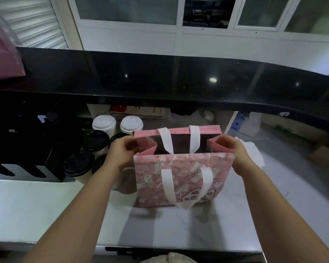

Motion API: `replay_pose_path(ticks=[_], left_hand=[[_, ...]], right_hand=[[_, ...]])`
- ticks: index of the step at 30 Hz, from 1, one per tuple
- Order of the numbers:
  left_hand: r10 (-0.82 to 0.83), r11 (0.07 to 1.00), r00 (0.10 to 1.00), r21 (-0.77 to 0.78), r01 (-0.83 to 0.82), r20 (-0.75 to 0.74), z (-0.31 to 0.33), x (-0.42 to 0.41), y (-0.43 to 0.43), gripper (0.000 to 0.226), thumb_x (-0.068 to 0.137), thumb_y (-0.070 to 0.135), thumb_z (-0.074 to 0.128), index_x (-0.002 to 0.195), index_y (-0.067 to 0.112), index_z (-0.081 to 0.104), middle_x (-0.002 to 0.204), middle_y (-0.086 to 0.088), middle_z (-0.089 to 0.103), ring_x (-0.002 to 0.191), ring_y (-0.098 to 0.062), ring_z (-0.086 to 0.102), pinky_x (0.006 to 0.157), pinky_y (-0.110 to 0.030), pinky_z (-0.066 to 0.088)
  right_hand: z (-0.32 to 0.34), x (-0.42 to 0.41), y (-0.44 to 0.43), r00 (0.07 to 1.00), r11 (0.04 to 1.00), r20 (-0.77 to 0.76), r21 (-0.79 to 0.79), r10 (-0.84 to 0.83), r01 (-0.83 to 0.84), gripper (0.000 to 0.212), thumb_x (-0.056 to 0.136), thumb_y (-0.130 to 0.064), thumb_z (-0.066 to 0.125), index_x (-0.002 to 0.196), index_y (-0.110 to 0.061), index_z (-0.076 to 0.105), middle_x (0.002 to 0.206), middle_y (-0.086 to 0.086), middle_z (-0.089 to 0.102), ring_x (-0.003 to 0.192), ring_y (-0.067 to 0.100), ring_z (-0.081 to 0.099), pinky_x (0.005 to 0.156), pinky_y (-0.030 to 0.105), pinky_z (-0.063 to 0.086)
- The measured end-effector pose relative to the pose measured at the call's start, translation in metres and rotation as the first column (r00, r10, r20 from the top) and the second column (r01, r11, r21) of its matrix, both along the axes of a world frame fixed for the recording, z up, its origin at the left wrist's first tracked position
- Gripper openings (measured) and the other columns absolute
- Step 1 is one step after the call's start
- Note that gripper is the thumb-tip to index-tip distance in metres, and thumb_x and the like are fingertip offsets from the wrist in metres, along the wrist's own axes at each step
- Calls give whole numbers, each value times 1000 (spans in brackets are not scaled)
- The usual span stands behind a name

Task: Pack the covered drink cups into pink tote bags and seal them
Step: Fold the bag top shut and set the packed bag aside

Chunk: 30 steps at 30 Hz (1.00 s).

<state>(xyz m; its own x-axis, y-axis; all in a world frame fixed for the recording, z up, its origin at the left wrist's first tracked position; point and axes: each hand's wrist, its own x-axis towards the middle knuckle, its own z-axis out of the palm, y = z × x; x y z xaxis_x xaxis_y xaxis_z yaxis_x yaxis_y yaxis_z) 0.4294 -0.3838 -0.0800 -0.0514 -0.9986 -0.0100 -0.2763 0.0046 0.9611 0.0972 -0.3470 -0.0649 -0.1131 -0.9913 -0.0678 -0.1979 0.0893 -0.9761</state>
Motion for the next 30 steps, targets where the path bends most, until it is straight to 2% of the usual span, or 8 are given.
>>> replay_pose_path(ticks=[4, 6, 10, 17, 20, 23, 26, 30], left_hand=[[141, 973, 901, 223, -50, -411, 10, -14, -6, 26, 87, 1, 60, 76, 14, 80, 82, -9, 76, 77, -25, 74, 62, -31, 59], [134, 970, 878, 243, -21, -460, 10, -21, -8, 25, 85, -1, 63, 74, 13, 80, 78, -10, 75, 72, -23, 74, 60, -28, 58], [228, 934, 830, 355, -39, -509, 5, -24, -8, 20, 87, 15, 61, 79, 10, 78, 83, -12, 75, 77, -27, 73, 69, -36, 57], [89, 995, 968, 58, -78, -236, 3, -12, -6, 26, 81, -8, 67, 95, 12, 74, 96, -11, 74, 93, -28, 70, 83, -40, 58], [109, 994, 969, 34, -104, -222, 5, -13, -4, 32, 78, -6, 72, 87, 25, 73, 90, 0, 75, 90, -21, 71, 77, -34, 56], [107, 994, 983, 0, -109, -151, 5, -15, -1, 31, 76, 0, 78, 86, 29, 72, 83, 9, 75, 83, -11, 71, 68, -24, 56], [130, 991, 959, 56, -119, -253, 6, -16, -2, 22, 88, -2, 62, 86, 17, 73, 76, 3, 75, 73, -13, 72, 60, -22, 55], [156, 972, 893, 224, -64, -422, 10, -16, -4, 26, 91, 0, 53, 76, 7, 73, 70, -5, 72, 69, -19, 71, 60, -27, 56]], right_hand=[[0, 6, -9, 987, 989, 70, -35, -144, 147, 20, 82, -10, 75, 87, -29, 71, 80, -9, 75, 71, 8, 72, 51, 14, 51], [-3, 6, -11, 981, 981, 53, -40, -187, 190, 23, 86, -7, 70, 86, -30, 69, 81, -10, 75, 71, 4, 71, 51, 12, 49], [-9, -1, -7, 988, 987, 42, -48, -149, 151, 26, 87, -1, 67, 91, -27, 72, 86, -7, 75, 76, 7, 71, 59, 16, 54], [-16, -17, -2, 986, 1000, 169, -17, 15, -13, 26, 97, -5, 52, 101, -21, 72, 92, -3, 75, 83, 12, 71, 67, 19, 54], [-17, -11, -5, 989, 1000, 148, -12, 29, -28, 25, 98, -6, 50, 100, -18, 71, 86, -5, 75, 76, 8, 70, 62, 16, 52], [-17, -8, -9, 986, 998, 157, -7, 55, -55, 24, 96, -2, 51, 108, -12, 70, 95, 8, 73, 81, 18, 70, 67, 25, 58], [-19, -5, -14, 986, 1000, 167, -16, 14, -11, 23, 90, 6, 57, 109, -2, 68, 92, 8, 73, 81, 21, 69, 73, 30, 58], [-24, -3, -19, 983, 996, 164, -23, -85, 90, 19, 87, 3, 64, 96, -12, 72, 88, 3, 75, 83, 20, 71, 74, 32, 57]])
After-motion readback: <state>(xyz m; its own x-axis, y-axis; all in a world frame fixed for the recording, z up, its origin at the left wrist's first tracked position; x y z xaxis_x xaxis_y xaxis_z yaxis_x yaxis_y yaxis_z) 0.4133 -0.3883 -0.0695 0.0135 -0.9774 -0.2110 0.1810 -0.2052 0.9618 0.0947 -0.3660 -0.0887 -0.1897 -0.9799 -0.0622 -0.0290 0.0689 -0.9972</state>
